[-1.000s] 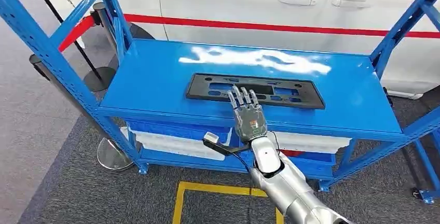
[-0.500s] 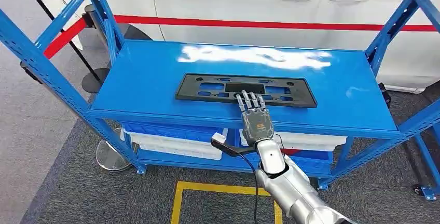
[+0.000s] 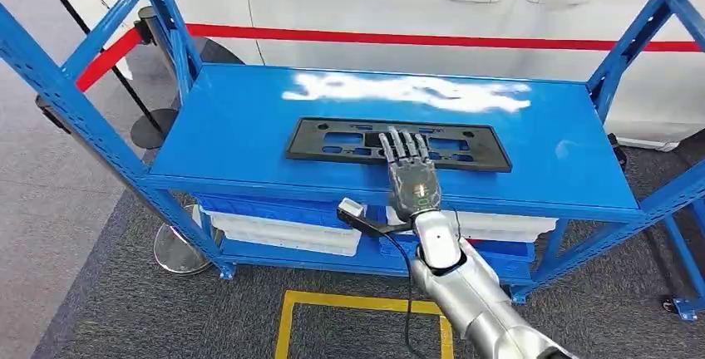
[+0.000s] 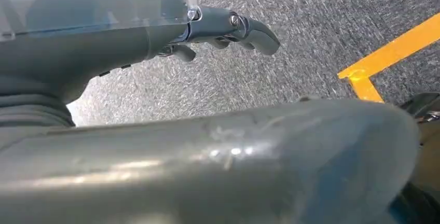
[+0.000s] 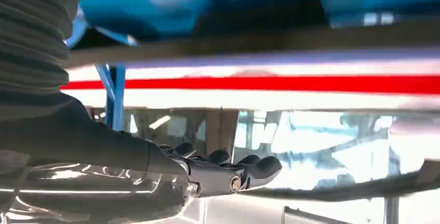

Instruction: Take the parts from the cabinet and place them on the table.

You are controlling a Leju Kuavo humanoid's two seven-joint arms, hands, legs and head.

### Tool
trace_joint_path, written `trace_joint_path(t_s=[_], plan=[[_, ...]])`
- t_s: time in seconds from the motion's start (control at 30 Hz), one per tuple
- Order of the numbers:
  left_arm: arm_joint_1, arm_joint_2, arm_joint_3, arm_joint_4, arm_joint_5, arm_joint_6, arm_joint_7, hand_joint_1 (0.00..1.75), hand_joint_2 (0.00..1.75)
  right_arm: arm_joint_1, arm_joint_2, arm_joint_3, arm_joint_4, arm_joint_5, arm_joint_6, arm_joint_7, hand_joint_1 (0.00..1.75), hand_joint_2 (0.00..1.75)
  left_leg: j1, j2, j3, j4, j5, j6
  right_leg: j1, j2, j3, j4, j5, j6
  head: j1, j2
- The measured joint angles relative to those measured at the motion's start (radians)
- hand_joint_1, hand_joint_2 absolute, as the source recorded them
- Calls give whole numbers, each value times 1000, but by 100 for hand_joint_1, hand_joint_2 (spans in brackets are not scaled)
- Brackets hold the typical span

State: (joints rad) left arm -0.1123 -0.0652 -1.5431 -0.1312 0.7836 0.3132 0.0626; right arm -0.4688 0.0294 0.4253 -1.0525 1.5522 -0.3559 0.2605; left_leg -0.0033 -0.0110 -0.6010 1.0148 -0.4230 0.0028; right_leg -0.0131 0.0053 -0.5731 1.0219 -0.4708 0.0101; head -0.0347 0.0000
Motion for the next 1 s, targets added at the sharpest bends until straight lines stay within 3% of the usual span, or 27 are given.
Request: trace_joint_path(t_s=[0.2, 0.4, 0.47, 0.6, 0.63, 0.67, 0.7, 0.77, 0.8, 0.83, 0.9, 1.0], plan=[[0, 0, 0, 0, -8, 0, 0, 0, 0, -22, -7, 0, -24, 13, 41, 0, 0, 175, 0, 0, 0, 1, 0, 0, 0, 0, 1, 0, 0, 0, 0, 0], [0, 0, 0, 0, 3, -11, 13, 0, 0, -23, -7, 1, -1, 16, 37, 8, 0, 175, 0, 0, 0, 1, -1, 1, 0, 0, 1, 0, 0, 0, 0, 0], [0, 0, 0, 0, 14, -17, 15, 0, 0, -22, -7, 3, 10, 16, 30, 8, 0, 175, -5, -1, -3, 9, -5, 11, -6, -1, 1, -3, 2, 7, -1, 0], [-1, 0, 0, 0, 20, -20, 16, 0, 0, -20, -6, 6, 21, 16, 23, 8, 0, 175, -6, -1, -1, 0, -6, 19, -6, 0, 5, -12, 3, 16, 0, 0], [0, -4, 0, 0, 21, -20, 16, 0, 0, -19, -7, 6, 21, 16, 21, 8, 0, 175, 12, -2, 15, -28, 7, 25, 3, 0, 10, -11, 0, 20, 0, 0], [0, -5, 0, 0, 21, -20, 16, 0, 0, -18, -7, 6, 23, 16, 17, 8, 0, 175, 8, 2, 28, -40, 7, 26, 4, -2, 8, 7, -11, 22, 3, 0], [0, -5, 0, 0, 22, -20, 16, 0, 0, -19, -7, 6, 25, 16, 13, 8, 0, 175, 9, 5, 33, -45, 8, 32, 1, -1, -20, 65, -45, 22, 3, 0], [0, -6, 0, 0, 23, -20, 16, 0, 0, -10, -7, 6, 29, 16, 11, 8, 0, 175, 9, 5, 35, -44, 6, 31, -3, -1, -107, 223, -111, 25, 4, 0], [0, -6, 0, 0, 23, -20, 16, 0, 0, -3, -7, 6, 32, 16, 11, 8, 0, 175, 10, 4, 36, -43, 4, 30, -5, -2, -141, 276, -122, 28, 5, 0], [2, -6, 0, 0, 24, -20, 15, 0, 0, 4, -7, 6, 35, 17, 11, 8, 0, 175, 11, 3, 38, -42, 1, 28, -9, -2, -154, 283, -106, 32, 4, 0], [3, -6, 0, 0, 24, -20, 14, 0, 0, 8, -7, 6, 36, 18, 11, 8, 0, 175, 15, 1, 42, -35, -7, 21, -16, -3, -129, 209, -42, 36, 4, 0], [3, -6, 0, 0, 24, -20, 14, 0, 0, 8, -7, 6, 36, 18, 11, 8, 0, 175, 15, 1, 42, -35, -7, 21, -16, -3, -129, 209, -42, 36, 4, 0]])
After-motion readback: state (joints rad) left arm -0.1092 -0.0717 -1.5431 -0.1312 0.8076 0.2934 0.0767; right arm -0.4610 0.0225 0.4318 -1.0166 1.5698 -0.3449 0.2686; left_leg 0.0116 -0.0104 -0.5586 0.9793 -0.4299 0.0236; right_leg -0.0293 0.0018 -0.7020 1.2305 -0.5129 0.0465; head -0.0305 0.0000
